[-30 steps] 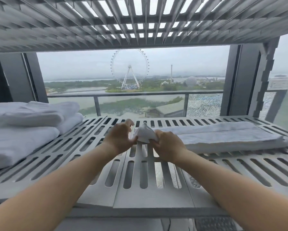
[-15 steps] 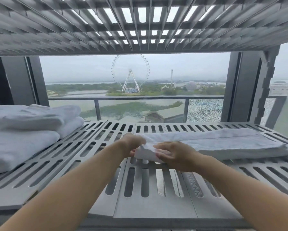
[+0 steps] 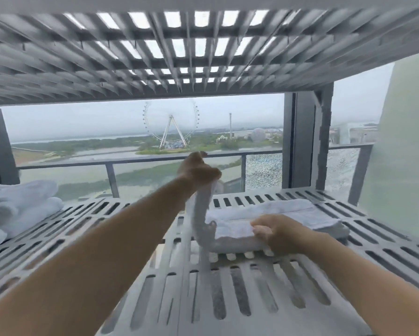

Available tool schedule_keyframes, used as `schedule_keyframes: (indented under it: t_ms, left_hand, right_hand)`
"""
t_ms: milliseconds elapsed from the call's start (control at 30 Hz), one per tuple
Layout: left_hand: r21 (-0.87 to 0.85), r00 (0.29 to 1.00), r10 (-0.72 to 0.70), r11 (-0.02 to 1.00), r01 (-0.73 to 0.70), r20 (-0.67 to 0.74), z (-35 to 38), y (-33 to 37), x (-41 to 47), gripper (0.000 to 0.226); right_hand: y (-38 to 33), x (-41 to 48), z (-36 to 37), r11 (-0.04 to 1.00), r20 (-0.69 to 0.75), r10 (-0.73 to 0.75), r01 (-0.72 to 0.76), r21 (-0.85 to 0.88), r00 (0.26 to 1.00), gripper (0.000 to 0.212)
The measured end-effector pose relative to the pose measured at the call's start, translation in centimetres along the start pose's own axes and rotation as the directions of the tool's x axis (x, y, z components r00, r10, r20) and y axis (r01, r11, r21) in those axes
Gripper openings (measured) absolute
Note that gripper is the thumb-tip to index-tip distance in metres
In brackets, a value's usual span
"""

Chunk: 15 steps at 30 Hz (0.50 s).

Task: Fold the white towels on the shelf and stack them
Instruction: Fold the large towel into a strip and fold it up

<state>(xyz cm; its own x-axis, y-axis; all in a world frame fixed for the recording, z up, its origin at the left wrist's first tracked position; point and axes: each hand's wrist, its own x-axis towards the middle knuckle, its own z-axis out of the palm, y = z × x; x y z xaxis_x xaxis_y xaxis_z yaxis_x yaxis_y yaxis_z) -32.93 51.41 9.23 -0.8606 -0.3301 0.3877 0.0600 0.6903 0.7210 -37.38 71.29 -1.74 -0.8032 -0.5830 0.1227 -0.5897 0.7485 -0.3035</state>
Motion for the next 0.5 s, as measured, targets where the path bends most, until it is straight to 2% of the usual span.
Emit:
schedule_keyframes:
  t_ms: [133, 267, 433, 500]
  left_hand:
    - [0.211, 0.976, 0.216, 0.956, -0.203, -0.041, 8.2, 4.4, 0.5, 0.06]
    - [0.277, 0.945, 0.324, 0.905, -0.322, 0.041, 15.3, 7.1, 0.7, 0.068]
    - [0.316, 0.9, 0.384, 0.844, -0.433, 0.208, 21.7, 7.0, 0.1, 0.066]
    - [0.313, 0.9, 0.376, 0.847, -0.43, 0.22, 22.4, 6.2, -0.2, 0.067]
  right_hand:
    - [6.2, -1.9, -1.7, 0.997, -0.038, 0.032, -0.035, -0.074, 0.999, 0.034]
    - [11.0, -2.8, -2.5, 0.995, -0.059, -0.001, -0.005, -0.101, 0.998, 0.04]
    - [14.7, -2.3, -2.9, 0.998, -0.168, 0.042, -0.032, 0.06, 0.985, 0.036]
    - [15.1, -1.8, -2.8, 0.982, -0.25, 0.102, -0.057, 0.18, 0.963, 0.044]
